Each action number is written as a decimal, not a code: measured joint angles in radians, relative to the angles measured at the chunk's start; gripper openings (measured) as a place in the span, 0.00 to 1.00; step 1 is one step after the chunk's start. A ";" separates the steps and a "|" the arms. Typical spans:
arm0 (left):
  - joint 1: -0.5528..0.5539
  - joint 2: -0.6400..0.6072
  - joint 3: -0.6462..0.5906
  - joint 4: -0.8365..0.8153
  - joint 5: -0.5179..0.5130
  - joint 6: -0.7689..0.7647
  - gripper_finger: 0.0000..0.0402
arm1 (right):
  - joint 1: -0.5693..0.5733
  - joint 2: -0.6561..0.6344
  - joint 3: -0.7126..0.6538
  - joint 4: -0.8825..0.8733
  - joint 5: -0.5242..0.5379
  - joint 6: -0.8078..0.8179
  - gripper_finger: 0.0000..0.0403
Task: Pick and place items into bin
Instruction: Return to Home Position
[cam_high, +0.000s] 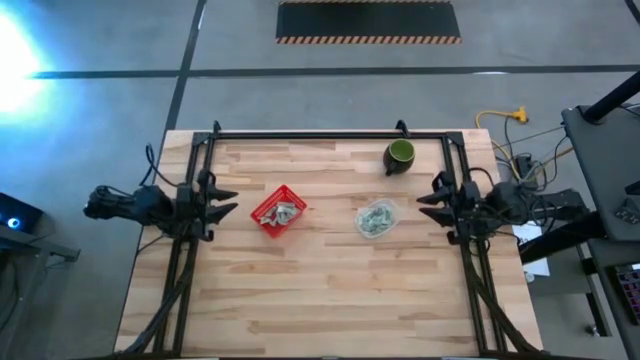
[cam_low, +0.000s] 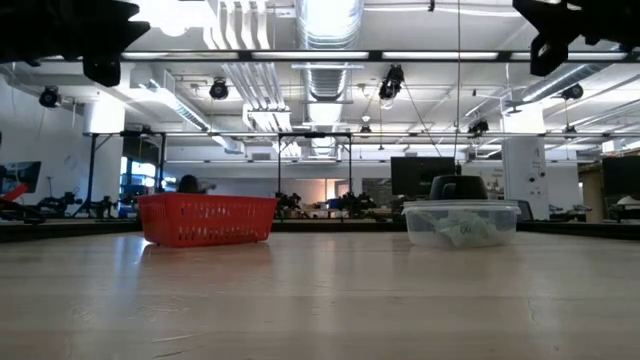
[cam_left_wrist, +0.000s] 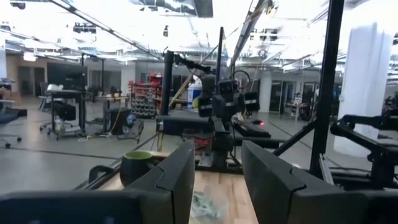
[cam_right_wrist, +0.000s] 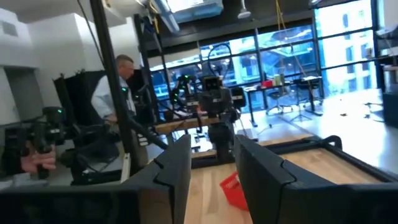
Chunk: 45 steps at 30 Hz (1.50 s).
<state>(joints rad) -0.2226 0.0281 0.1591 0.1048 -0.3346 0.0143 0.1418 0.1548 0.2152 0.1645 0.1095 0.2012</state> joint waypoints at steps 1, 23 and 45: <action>0.000 0.000 -0.005 0.001 0.000 0.000 0.29 | 0.000 -0.014 -0.018 0.008 -0.005 0.012 0.28; -0.001 0.002 -0.151 0.149 0.013 -0.113 0.29 | 0.002 -0.154 -0.207 -0.011 0.011 0.147 0.24; 0.000 0.021 -0.153 0.140 0.011 -0.002 0.29 | 0.002 -0.145 -0.206 -0.121 0.126 0.136 0.24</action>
<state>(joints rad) -0.2226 0.0488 0.0059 0.2451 -0.3233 0.0122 0.1440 0.0095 0.0090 0.0437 0.2352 0.3377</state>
